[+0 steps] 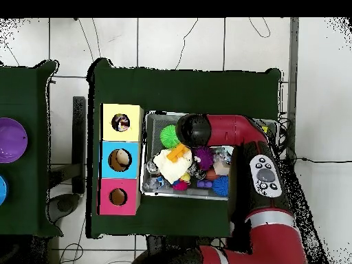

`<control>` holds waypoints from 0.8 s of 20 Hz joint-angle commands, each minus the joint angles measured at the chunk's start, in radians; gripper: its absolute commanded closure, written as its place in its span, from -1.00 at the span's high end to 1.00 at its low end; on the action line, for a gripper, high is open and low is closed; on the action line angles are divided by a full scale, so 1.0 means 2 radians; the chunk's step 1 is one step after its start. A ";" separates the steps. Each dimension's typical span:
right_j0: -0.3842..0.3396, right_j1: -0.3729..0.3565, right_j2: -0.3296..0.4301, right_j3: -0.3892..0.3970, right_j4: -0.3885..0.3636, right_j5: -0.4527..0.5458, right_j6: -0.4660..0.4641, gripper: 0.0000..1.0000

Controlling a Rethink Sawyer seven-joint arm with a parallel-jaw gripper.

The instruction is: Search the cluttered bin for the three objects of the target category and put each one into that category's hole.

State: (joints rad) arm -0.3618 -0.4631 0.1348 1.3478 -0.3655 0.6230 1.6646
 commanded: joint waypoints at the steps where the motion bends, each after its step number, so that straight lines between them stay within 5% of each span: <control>1: -0.010 0.056 0.014 -0.029 -0.015 0.013 -0.001 1.00; 9: -0.015 0.078 0.002 -0.036 -0.038 -0.024 -0.008 1.00; 16: -0.012 0.094 -0.010 -0.054 -0.043 -0.009 -0.011 1.00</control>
State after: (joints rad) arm -0.3625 -0.3715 0.1254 1.2639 -0.3696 0.6088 1.6646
